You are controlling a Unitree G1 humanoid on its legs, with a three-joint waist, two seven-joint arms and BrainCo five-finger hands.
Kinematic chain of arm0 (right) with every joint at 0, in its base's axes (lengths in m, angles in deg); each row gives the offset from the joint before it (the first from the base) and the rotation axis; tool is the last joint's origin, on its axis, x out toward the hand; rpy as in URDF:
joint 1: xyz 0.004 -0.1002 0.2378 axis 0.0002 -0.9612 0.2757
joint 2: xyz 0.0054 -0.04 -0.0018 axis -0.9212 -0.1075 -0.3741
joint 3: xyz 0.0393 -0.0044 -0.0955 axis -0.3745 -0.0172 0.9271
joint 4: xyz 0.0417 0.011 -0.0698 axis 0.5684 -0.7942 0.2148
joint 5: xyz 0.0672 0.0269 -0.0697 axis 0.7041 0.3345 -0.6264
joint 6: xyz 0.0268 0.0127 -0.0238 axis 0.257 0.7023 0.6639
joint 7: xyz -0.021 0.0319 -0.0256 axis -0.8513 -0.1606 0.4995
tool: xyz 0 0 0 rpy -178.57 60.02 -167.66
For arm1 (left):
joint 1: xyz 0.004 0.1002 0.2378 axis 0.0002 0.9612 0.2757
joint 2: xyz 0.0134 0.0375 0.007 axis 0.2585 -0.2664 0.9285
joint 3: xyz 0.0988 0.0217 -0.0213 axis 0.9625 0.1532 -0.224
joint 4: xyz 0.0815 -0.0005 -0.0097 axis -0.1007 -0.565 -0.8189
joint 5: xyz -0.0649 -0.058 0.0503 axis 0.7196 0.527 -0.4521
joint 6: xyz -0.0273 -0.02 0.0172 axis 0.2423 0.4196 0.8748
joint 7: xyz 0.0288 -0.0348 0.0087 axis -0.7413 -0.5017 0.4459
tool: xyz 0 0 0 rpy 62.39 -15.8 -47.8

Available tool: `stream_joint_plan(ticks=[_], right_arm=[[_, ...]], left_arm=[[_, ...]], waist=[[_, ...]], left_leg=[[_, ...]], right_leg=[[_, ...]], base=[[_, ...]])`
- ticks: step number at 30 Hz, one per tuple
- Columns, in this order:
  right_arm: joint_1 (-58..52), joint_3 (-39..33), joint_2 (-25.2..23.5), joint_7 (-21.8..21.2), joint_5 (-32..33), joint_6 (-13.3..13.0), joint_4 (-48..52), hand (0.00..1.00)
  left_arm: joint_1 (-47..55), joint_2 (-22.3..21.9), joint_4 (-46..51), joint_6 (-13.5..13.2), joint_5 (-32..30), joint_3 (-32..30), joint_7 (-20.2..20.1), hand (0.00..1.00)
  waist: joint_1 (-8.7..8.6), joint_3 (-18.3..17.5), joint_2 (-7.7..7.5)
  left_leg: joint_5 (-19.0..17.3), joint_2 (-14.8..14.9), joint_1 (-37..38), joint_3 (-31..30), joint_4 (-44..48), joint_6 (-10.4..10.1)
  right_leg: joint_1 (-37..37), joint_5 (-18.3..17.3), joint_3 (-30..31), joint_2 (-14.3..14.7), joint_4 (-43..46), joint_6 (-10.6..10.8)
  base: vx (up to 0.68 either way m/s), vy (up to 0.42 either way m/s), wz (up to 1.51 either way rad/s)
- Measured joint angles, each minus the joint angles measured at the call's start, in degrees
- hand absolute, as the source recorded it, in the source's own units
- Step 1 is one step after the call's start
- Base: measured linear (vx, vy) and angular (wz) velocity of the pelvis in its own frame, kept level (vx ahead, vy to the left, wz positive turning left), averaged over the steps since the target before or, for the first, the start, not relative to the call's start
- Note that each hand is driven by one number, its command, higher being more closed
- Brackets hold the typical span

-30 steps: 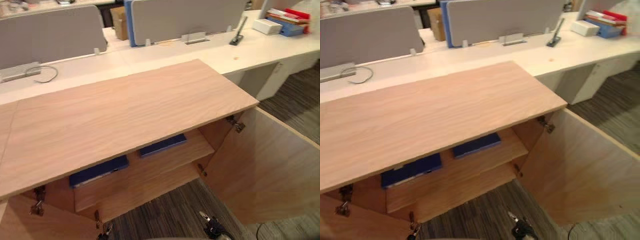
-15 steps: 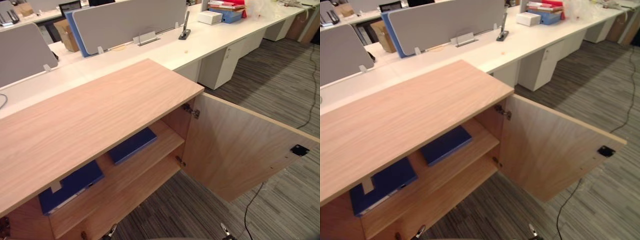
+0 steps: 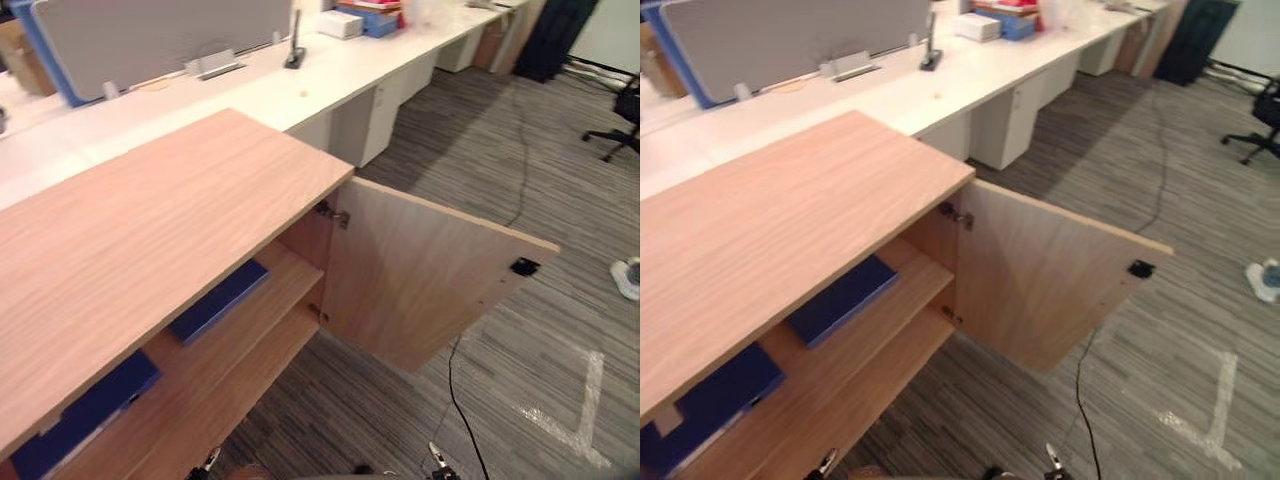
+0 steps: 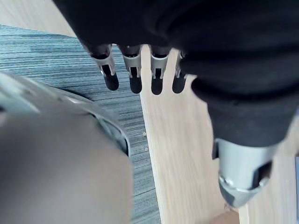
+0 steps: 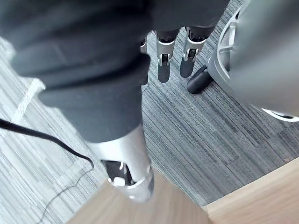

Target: Walk over to the cabinet, pick up the folder, carry it to the office cabinet, place the folder inside the office cabinet, then close the office cabinet door

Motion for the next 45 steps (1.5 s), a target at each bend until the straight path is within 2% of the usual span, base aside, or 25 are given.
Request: stream_joint_plan(ticks=[1, 2, 3, 5, 7, 8, 14, 17, 19, 22, 23, 24, 25, 26, 27, 28, 30, 32, 33, 34, 35, 36, 37, 41, 45], right_arm=[[0.2, 0.0, 0.2, 0.2, 0.4, -0.2, -0.2, 0.00], [0.2, 0.0, 0.2, 0.4, 0.4, -0.2, -0.2, 0.00], [0.1, -0.1, 0.6, 0.4, 0.4, -0.2, -0.2, 0.00], [-0.9, -0.1, 0.0, 0.4, 0.3, -0.1, 0.0, 0.00], [-1.6, -1.9, -0.4, 0.4, -0.7, 0.0, 0.1, 0.00], [-1.8, -2.9, -0.4, 0.4, -1.6, 0.0, 0.2, 0.00], [-2.1, -5.3, -0.5, 0.4, -4.1, 0.5, 0.2, 0.00], [-2.3, -5.0, -0.2, 0.4, -4.2, 0.8, 0.2, 0.00], [-2.4, -2.5, 0.3, 0.4, -4.3, 0.9, 0.8, 0.00], [-1.2, 6.9, 1.6, 0.4, -7.0, 0.9, 4.9, 0.00], [-0.6, 8.6, 1.6, 0.4, -7.3, 0.9, 5.7, 0.00], [0.2, 11.7, 1.6, 0.4, -7.6, 0.8, 7.5, 0.00], [1.2, 13.4, 1.3, 0.5, -7.6, 0.7, 8.3, 0.00], [1.9, 13.6, 1.5, 0.5, -7.6, 0.7, 8.4, 0.00], [3.8, 15.1, 2.2, 0.3, -7.5, 0.4, 9.7, 0.00], [6.0, 17.4, 1.8, -0.4, -7.2, 0.4, 11.0, 0.00], [7.1, 18.1, 1.4, -0.9, -7.2, 0.4, 11.8, 0.00], [7.4, 19.9, 1.0, -1.0, -7.4, 0.3, 14.3, 0.00], [7.4, 21.6, 1.0, -1.4, -7.6, 0.3, 15.8, 0.00], [7.4, 22.5, 1.0, -1.5, -7.8, 0.3, 16.2, 0.00], [7.5, 24.7, 1.1, -1.9, -8.3, 0.3, 16.5, 0.00], [7.5, 26.2, 1.2, -2.1, -8.4, 0.3, 17.3, 0.00], [7.5, 29.5, 1.7, -3.5, -8.4, 0.3, 19.5, 0.00], [6.5, 36.2, 3.6, -6.0, -8.1, 0.2, 22.8, 0.00], [6.4, 38.3, 5.6, -7.5, -5.9, -0.2, 27.1, 0.00]], left_arm=[[0.2, -0.3, 0.0, -0.1, 0.1, 0.0, 0.1, 0.00], [0.4, -0.5, 0.0, -0.2, 0.1, 0.0, 0.1, 0.00], [1.2, -1.3, 0.0, -0.2, 0.1, -0.4, 0.1, 0.00], [2.2, -0.9, 0.0, -0.1, 0.0, -1.5, 0.2, 0.00], [2.2, -1.6, 0.1, 0.0, -0.3, -3.5, 0.2, 0.00], [2.3, -1.7, 0.2, 0.0, -0.7, -3.9, 0.2, 0.00], [2.2, -2.3, 0.1, 0.2, -2.5, -5.3, 0.0, 0.00], [2.2, -3.0, 0.1, 0.2, -2.6, -5.8, 0.1, 0.00], [2.1, -3.4, 0.1, 0.2, -2.5, -5.8, 0.1, 0.00], [1.3, -3.7, -0.2, 0.2, -2.4, -4.8, 0.5, 0.00], [1.1, -3.6, -0.3, 0.2, -2.4, -4.4, 0.6, 0.00], [0.9, -3.3, -0.6, 0.3, -2.4, -4.2, 0.7, 0.00], [0.4, -2.5, -0.8, 0.1, -2.5, -4.2, 0.7, 0.00], [0.5, -2.2, -0.8, 0.2, -2.7, -4.0, 0.7, 0.00], [1.0, -2.2, -0.8, 0.1, -3.0, -3.0, 0.9, 0.00], [2.2, -1.7, -0.8, 0.3, -3.5, -2.2, 1.3, 0.00], [3.6, -1.5, -0.7, 0.4, -3.9, -1.7, 1.3, 0.00], [4.6, -1.0, -0.7, 0.7, -4.1, -1.0, 1.3, 0.00], [4.9, -0.6, -0.7, 0.7, -4.2, -0.9, 1.3, 0.00], [4.8, -0.2, -0.6, 0.7, -4.2, -1.0, 1.3, 0.00], [4.8, 0.5, -0.4, 0.5, -4.3, -1.2, 1.8, 0.00], [4.7, 0.6, 0.0, 0.4, -4.4, -1.3, 1.9, 0.00], [4.4, 0.0, 0.4, 0.4, -4.5, -1.4, 1.8, 0.00], [3.5, 0.0, 0.6, 0.1, -4.5, -1.2, 1.7, 0.00], [3.4, 0.0, 2.7, 0.0, -4.6, 0.6, 1.7, 0.00]], waist=[[0.01, 0.3, 0.34], [0.05, 0.3, 0.45], [0.11, 0.0, 1.24], [-0.35, -1.3, 0.55], [-0.60, -1.5, 0.44], [-0.81, -1.6, 0.49], [-1.67, -2.7, 1.19], [-1.79, -3.6, 2.03], [-1.83, -3.9, 2.53], [-1.58, -3.7, 4.21], [-1.53, -3.5, 4.43], [-1.65, -3.1, 4.10], [-0.77, -2.0, 2.36], [-0.22, -2.1, 2.68], [0.03, -2.3, 4.18], [0.59, -1.6, 3.83], [0.73, -1.8, 3.88], [1.18, -2.0, 2.93], [1.30, -2.0, 1.07], [1.47, -1.7, 0.38], [1.71, -2.1, -1.53], [1.88, -2.0, -1.90], [1.89, -1.7, -1.59], [1.48, -1.9, -1.37], [1.46, -1.9, -1.58]], left_leg=[[-1.6, -2.5, -0.4, -4.9, -4.1, 0.0], [-1.6, -3.6, -0.3, -6.9, -7.2, 0.2], [1.8, -5.2, 0.0, -10.0, -12.2, 0.6], [2.4, -7.3, 1.4, -8.5, -15.2, 1.7], [3.6, -9.5, 3.2, -6.5, -17.9, 3.4], [3.9, -10.0, 4.1, -5.9, -18.9, 3.4], [4.1, -11.0, 9.1, -4.6, -22.2, 3.5], [4.1, -11.0, 10.2, -4.3, -22.7, 3.5], [4.1, -11.2, 10.9, -3.7, -22.7, 3.5], [4.3, -10.8, 10.7, -2.0, -22.6, 3.8], [4.4, -10.9, 10.4, -1.6, -22.1, 3.9], [4.5, -11.6, 8.3, -1.6, -17.9, 3.9], [2.0, -12.7, 4.6, -3.2, -12.8, 5.5], [1.2, -13.3, 5.0, -4.2, -17.9, 7.4], [7.1, -11.9, 5.4, -4.4, -24.3, 6.8], [7.6, -12.4, 5.6, -2.2, -25.2, 6.8], [7.7, -11.4, 5.8, -1.8, -25.6, 6.8], [8.1, -10.3, 5.0, -1.0, -25.8, 6.3], [8.4, -10.4, 4.6, -0.6, -26.0, 5.8], [8.5, -10.5, 4.6, -0.4, -26.3, 5.4], [8.9, -10.6, 4.6, 0.2, -27.0, 4.5], [9.2, -10.1, 4.7, 0.4, -27.0, 3.7], [9.4, -8.6, 4.5, 0.7, -27.1, 2.4], [11.0, -6.0, 4.1, -0.5, -28.5, -0.2], [12.4, -5.6, 4.3, -1.7, -30.5, -0.8]], right_leg=[[0.0, 0.4, 2.0, -0.2, 0.0, 0.6], [-0.2, 0.7, 3.0, -0.4, 0.0, 1.1], [-1.0, 1.2, 4.7, -0.2, 0.0, 2.2], [-0.9, 2.7, 6.7, -1.2, -1.8, 3.7], [-1.2, 3.6, 8.2, -3.1, -2.5, 4.1], [-0.9, 3.7, 9.0, -3.4, -2.9, 3.9], [2.3, 4.2, 10.6, -3.1, -5.7, 4.1], [2.6, 4.2, 10.6, -2.9, -5.7, 4.1], [2.8, 4.2, 10.7, -3.0, -5.6, 4.1], [-2.2, 4.2, 9.7, -3.4, 0.3, 4.1], [-3.5, 4.3, 8.7, -3.6, 2.1, 4.0], [-4.9, 4.8, 5.7, -5.0, 4.7, 3.3], [-5.2, 5.6, 5.2, -8.1, 5.3, 2.4], [-5.3, 5.7, 5.5, -8.4, 4.9, 2.3], [-6.6, 3.1, 3.9, -9.1, 7.4, 2.7], [-9.2, -0.3, 0.2, -12.3, 15.4, -0.1], [-9.6, -0.7, -2.0, -13.3, 17.9, -0.4], [-9.3, 0.3, -1.8, -12.9, 15.8, 1.3], [-8.5, 2.1, -1.9, -13.0, 13.0, 4.0], [-7.8, 3.0, -2.1, -12.9, 11.2, 5.2], [-6.5, 4.3, -2.8, -12.2, 7.5, 6.4], [-5.2, 4.0, -3.3, -10.9, 4.3, 6.7], [-3.3, 4.1, -3.7, -8.3, 0.2, 6.7], [-2.4, 4.0, -5.3, -4.8, -2.6, 6.4], [-1.7, 4.6, -6.3, -3.7, -4.3, 5.6]], base=[[0.00, 0.166, -0.87], [-0.03, 0.201, -0.88], [-0.02, 0.217, -0.80], [0.08, 0.238, -0.57], [0.17, 0.209, -0.31], [0.13, 0.153, -0.26], [0.16, 0.064, -0.26], [0.12, 0.002, -0.24], [0.09, 0.018, -0.28], [0.03, 0.039, -0.52], [-0.01, 0.068, -0.49], [-0.07, 0.114, -0.35], [-0.12, 0.135, -0.30], [-0.22, 0.133, -0.30], [-0.21, 0.124, -0.54], [-0.17, 0.109, -0.49], [0.00, 0.072, -0.35], [0.06, -0.013, -0.31], [0.04, -0.096, -0.18], [0.06, -0.163, -0.22], [0.05, -0.151, -0.20], [0.07, -0.280, -0.29], [0.04, -0.203, -0.20], [-0.01, -0.184, 0.04], [-0.04, -0.081, 0.15]])
